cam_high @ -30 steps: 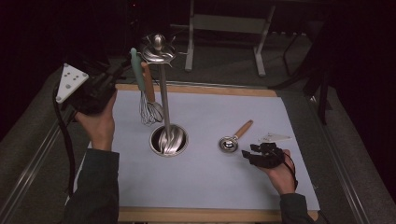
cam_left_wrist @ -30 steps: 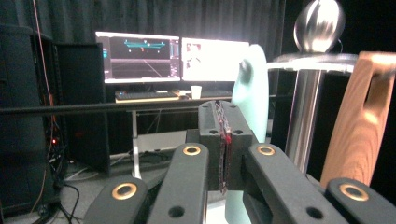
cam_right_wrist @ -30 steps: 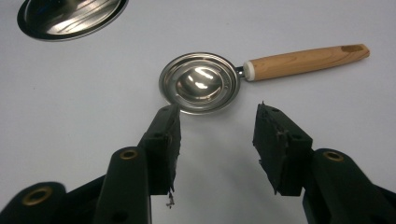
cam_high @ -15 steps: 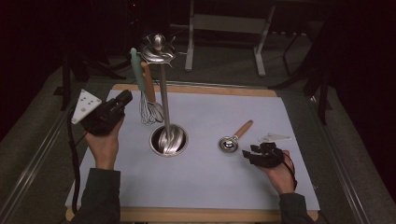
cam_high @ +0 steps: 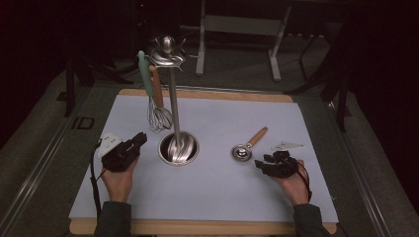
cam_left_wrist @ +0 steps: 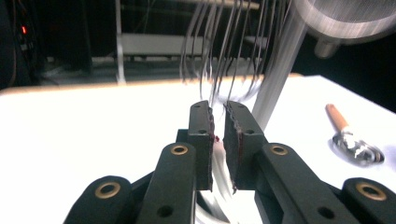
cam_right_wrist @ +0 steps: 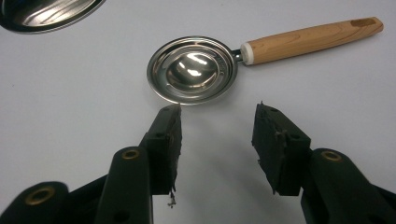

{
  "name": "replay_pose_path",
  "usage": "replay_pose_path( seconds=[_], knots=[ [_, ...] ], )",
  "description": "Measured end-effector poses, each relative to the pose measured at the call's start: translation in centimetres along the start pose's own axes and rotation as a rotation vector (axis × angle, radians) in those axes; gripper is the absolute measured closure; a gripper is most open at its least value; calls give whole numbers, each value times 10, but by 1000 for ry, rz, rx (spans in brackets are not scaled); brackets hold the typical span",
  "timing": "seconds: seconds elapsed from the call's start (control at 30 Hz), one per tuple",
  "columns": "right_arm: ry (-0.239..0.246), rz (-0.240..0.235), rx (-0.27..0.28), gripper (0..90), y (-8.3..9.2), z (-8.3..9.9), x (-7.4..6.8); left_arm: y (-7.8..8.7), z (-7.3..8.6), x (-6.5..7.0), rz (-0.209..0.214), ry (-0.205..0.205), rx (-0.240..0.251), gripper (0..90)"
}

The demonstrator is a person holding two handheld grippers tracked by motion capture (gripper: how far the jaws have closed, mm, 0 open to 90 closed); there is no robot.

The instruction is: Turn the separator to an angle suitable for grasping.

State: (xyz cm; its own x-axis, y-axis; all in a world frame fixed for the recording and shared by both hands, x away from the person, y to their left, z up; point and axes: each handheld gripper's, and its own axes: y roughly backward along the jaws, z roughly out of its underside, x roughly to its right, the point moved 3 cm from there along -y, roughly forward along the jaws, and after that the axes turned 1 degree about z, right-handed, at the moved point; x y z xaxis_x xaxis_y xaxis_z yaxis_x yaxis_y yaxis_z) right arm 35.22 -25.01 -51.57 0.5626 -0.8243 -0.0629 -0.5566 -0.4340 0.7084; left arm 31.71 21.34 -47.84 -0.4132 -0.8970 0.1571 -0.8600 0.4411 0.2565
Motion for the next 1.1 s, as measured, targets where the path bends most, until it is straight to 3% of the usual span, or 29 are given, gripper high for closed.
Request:
replay_pose_path(
  seconds=[0.2, 0.43, 0.77, 1.1],
  knots=[
    [-15, 3, 3, 520, -1, 0, 2, -8, 37, -1, 6, 42, -59, 805],
    [-45, 6, -1, 512, -5, -1, 2, -20, 59, -4, -12, 26, -143, 794],
    [-111, 31, 10, 513, -18, -23, 12, -27, 68, -3, -10, 19, -184, 788],
    [-207, 51, -67, 473, -46, -43, 28, -27, 69, -4, -6, 28, -186, 783]
  ],
)
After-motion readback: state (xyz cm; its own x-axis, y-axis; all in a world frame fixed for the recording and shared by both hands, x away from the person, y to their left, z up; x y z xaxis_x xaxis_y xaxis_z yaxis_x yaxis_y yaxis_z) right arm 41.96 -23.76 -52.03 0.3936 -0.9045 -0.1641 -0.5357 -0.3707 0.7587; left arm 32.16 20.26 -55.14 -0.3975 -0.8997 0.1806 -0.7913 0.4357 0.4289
